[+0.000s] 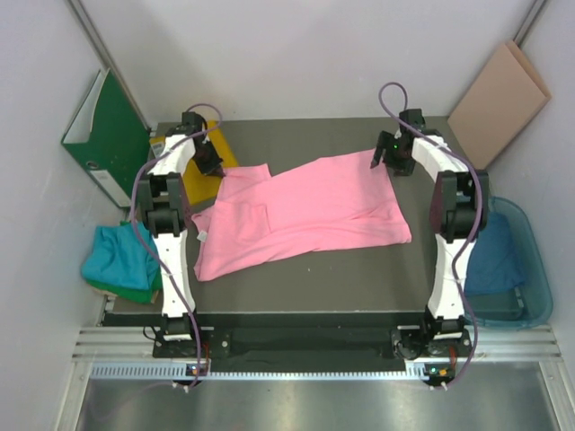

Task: Fold and stack the t-shirts
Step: Grap the side of the flattened tshirt furthest away from the robot with both arms

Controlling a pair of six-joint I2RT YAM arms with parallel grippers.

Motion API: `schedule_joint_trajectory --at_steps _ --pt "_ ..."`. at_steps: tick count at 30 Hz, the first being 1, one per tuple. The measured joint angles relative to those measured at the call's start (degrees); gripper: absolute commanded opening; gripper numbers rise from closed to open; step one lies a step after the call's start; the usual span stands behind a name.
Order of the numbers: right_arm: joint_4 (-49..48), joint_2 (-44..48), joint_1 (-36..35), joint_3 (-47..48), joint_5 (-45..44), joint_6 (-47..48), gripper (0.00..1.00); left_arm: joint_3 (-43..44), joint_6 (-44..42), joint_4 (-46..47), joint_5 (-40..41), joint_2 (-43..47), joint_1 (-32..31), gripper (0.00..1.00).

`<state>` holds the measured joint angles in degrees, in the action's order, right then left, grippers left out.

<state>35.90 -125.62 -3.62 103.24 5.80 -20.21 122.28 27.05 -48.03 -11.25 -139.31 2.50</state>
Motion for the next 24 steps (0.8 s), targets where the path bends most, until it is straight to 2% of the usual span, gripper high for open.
schedule_joint_trajectory --at_steps 13,14,15,17,18,21,24 --pt "-8.1 -11.7 0.0 12.5 0.2 -2.6 0.74 0.0 -0.4 0.0 -0.6 0.0 1.0 0.00" --pt "-8.6 -12.1 0.0 13.0 0.2 -2.6 0.70 0.0 -0.4 0.0 -0.6 0.0 1.0 0.00" --pt "-9.2 -12.7 0.0 13.7 0.3 -2.8 0.55 0.0 -0.4 0.0 -0.5 0.0 1.0 0.00" --pt "-10.2 -13.7 0.0 14.6 0.8 -3.1 0.34 0.0 -0.4 0.0 -0.5 0.0 1.0 0.00" --pt "-10.5 -14.3 0.0 15.1 1.1 -3.3 0.20 0.0 -0.3 0.0 -0.5 0.0 1.0 0.00" --pt "-11.0 -16.0 0.0 16.5 2.1 -4.3 0.04 -0.1 -0.2 0.1 -0.3 0.0 1.0 0.00" --pt "-10.6 -17.4 0.0 18.8 2.6 -4.8 0.00 -0.1 0.1 0.1 0.2 0.1 1.0 0.00"
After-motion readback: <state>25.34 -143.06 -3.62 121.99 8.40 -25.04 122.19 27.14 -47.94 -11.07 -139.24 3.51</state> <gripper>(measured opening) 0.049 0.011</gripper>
